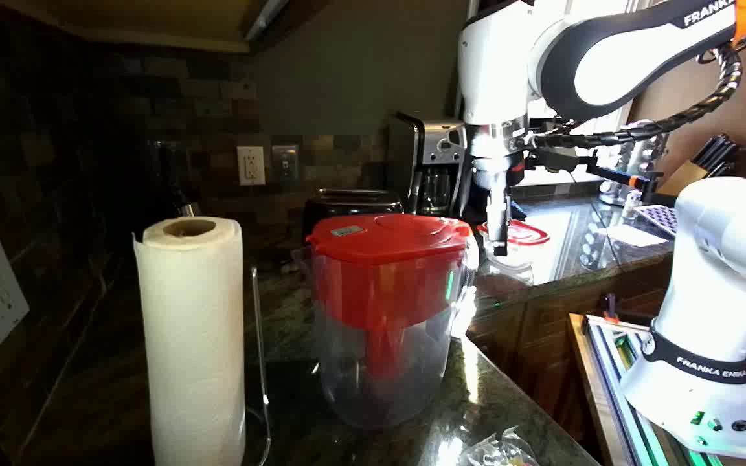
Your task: Push the toaster lever up
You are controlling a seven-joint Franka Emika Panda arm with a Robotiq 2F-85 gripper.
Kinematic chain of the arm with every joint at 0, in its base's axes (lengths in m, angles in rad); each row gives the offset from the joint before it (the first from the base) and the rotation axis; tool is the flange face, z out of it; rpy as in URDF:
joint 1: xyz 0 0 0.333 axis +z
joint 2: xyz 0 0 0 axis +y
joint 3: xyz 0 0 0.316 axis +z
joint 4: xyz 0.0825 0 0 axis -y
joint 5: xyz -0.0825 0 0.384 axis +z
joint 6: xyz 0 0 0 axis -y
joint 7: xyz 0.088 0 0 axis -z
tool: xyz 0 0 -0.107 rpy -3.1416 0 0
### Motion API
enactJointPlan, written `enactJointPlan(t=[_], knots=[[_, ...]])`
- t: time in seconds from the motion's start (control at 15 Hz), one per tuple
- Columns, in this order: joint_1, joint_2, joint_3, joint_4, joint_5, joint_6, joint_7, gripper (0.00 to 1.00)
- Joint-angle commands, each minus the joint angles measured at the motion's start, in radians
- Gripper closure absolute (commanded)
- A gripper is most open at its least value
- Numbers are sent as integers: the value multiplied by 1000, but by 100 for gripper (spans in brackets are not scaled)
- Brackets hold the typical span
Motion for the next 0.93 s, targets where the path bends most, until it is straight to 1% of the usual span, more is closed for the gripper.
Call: enactJointPlan(t=[0.0, 0.47, 0.6, 0.67, 0.87], knots=[[21, 2, -19, 1, -9, -3, 9, 0], [21, 3, -19, 1, -9, -3, 9, 0], [-1, 33, -45, 24, -3, -3, 11, 0], [-9, 41, -70, 31, 4, -5, -7, 0], [-33, 57, -143, 37, 16, 35, -40, 0]])
